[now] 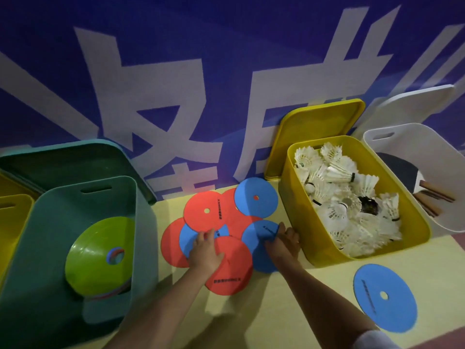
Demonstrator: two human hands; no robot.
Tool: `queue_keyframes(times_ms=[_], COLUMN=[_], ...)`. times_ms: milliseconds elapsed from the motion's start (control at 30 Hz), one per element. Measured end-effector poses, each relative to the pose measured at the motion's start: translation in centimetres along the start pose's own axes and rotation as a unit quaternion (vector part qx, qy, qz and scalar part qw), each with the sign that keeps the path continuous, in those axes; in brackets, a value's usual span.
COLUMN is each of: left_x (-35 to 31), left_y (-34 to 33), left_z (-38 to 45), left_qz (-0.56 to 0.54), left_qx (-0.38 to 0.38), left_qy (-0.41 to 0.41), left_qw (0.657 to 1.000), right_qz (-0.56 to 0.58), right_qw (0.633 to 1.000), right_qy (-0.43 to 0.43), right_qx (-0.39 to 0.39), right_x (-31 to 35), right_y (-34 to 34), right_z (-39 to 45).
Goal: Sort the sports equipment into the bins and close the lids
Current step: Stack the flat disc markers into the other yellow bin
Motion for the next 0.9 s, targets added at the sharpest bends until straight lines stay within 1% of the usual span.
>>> queue_keyframes(times_ms=[100,167,233,267,333,367,433,533,633,733,800,900], left_x=[-0.2,-0.3,-0.2,-0.1,0.4,0.7,1.3,2.0,2.2,1.6,0.7,0.2], left_y=[-1.2,-1.5,-1.5,-1.4,-1.2,-1.1,-0.9,-0.3,0.8,3.0,5.6,10.5], left_z=[-0.2,-0.2,0.0,0.1,0.1,-0.1,-0.8,-2.2,-3.2,-4.3,-5.3,-7.5], left_qz=[0.089,0.109,0.104,0.094,0.065,0.048,0.006,-0.087,-0.148,-0.214,-0.273,-0.343], left_qx=[-0.021,-0.036,-0.039,-0.035,-0.028,-0.029,-0.031,-0.012,0.019,0.043,0.021,-0.037], left_qy=[-0.007,-0.012,-0.023,-0.03,-0.033,-0.028,-0.012,-0.005,-0.036,-0.067,-0.088,-0.132], left_qw=[0.996,0.993,0.994,0.995,0.997,0.998,0.999,0.996,0.988,0.974,0.958,0.929], right_qz=[-0.037,-0.046,-0.015,0.031,0.124,0.142,0.153,0.168,0.22,0.287,0.342,0.429], right_qw=[0.999,0.999,1.0,0.999,0.992,0.989,0.988,0.985,0.973,0.948,0.925,0.881], right_qy=[0.022,0.03,0.025,0.023,0.032,0.034,0.036,0.041,0.07,0.137,0.158,0.162], right_qx=[-0.017,-0.005,0.006,0.008,-0.008,-0.005,0.005,-0.006,-0.018,-0.018,-0.043,-0.118], right_x=[0.2,0.1,-0.1,-0.3,-0.6,-0.6,-0.5,-0.7,-1.2,-0.1,1.4,4.4], right_y=[-1.2,-1.1,-0.6,-0.6,-0.7,-0.6,-0.3,0.7,2.2,5.0,7.2,10.4], right_z=[0.3,0.6,1.1,1.4,1.6,1.3,-0.1,-2.4,-4.0,-5.6,-6.6,-8.2])
Point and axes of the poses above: each hand's wrist, its own z-axis towards the middle knuckle, its own y-axis out of the back of the hand, x = y × z, the point moved 3 cm from there along z, towards the middle knuckle, and after that the axes turned 4 degrees about y, right-handed, at the moved point
